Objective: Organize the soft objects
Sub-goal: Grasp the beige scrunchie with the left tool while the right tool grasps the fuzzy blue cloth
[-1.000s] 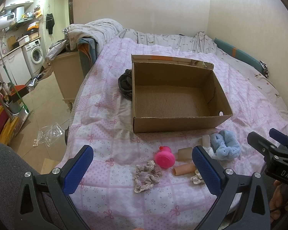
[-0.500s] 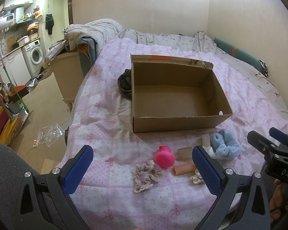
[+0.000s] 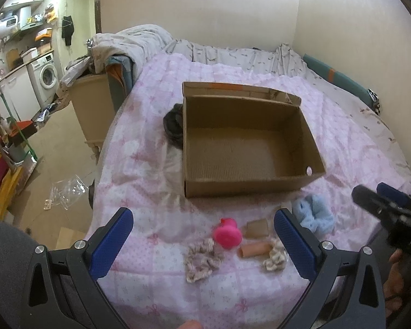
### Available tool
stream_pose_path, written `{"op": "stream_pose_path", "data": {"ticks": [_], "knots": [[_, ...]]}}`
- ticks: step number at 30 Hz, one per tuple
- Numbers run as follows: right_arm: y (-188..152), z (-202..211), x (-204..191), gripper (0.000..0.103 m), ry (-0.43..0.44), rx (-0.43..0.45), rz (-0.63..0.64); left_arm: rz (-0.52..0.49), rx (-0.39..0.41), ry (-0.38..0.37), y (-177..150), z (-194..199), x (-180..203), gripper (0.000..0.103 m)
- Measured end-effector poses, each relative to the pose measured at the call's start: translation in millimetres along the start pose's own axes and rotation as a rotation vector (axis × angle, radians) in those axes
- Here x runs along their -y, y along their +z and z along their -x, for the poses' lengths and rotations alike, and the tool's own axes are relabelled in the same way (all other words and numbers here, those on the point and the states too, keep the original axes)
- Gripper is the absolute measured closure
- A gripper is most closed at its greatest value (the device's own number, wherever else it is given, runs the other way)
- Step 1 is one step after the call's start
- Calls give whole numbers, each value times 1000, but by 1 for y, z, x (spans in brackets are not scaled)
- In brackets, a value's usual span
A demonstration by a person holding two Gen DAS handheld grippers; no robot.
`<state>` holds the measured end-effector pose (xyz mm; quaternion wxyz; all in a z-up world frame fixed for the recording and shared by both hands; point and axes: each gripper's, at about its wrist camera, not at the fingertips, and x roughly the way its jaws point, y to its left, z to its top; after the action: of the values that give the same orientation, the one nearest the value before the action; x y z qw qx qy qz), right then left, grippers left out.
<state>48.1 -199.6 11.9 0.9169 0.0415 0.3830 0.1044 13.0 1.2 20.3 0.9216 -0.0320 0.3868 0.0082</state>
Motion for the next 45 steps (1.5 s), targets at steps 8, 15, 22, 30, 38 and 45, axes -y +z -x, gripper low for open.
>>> {"op": "stream_pose_path", "data": {"ticks": [8,15,22,30,38,45], "knots": [[47,-17,26,0,3,-40,-23,-62,-108,26,32,-30,2,0],[46,-57,49,0,-25,-134,-52,-28,-206,31,38,-67,-14,0],[28,-79,63,0,-25,-200,-130,91,-391,38,8,-112,-40,0],[26,-85,62,0,-61,-206,-117,162,-694,-85,-36,-162,-37,18],[26,-90,73,0,-70,-222,-163,71,-731,-80,-49,-175,-7,56],[17,-108,83,0,-58,-320,-222,61,-730,-110,-57,-168,-3,92]]}}
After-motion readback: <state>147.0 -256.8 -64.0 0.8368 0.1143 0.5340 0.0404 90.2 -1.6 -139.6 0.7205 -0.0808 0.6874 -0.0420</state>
